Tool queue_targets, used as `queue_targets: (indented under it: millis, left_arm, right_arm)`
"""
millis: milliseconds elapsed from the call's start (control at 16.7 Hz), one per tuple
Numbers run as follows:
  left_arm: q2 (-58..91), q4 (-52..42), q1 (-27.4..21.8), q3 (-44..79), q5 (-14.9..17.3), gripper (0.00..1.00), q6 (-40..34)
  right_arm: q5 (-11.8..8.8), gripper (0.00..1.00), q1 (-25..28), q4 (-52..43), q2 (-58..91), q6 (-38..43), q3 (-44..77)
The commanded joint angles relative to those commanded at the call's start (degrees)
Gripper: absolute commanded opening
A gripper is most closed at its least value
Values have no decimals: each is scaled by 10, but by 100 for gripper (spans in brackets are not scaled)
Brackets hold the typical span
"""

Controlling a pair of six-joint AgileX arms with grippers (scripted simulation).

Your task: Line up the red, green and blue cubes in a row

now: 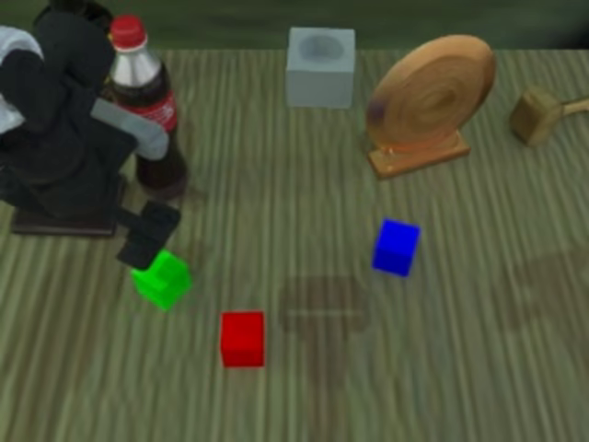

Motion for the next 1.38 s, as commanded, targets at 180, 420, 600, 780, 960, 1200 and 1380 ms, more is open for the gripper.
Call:
queue_targets:
  millis: [180,420,600,780,960,1200,1380]
  left_arm:
    - [96,-50,-18,77,0,100,15]
    - [177,-89,-32,143,0,100,28]
    - [191,-95,-34,155,0,100,30]
    - [191,-95,-34,155,0,100,30]
    - [198,-87,-33,152,0,100,31]
    - [231,-17,-34,116,0,100,32]
    - [259,44,-34,84,0,100,32]
  right_arm:
    - [10,100,-45,73,-134,33,-130]
    - [21,100,-80,135,-240,59,-230]
    - [24,100,-86,146,-257,64,-246]
    - [24,100,-86,146,-257,64,-246]
    - [24,100,-86,146,-257,64,-246]
    - [24,100,-86,146,-257,64,-246]
    - [24,100,-86,146,-257,64,-246]
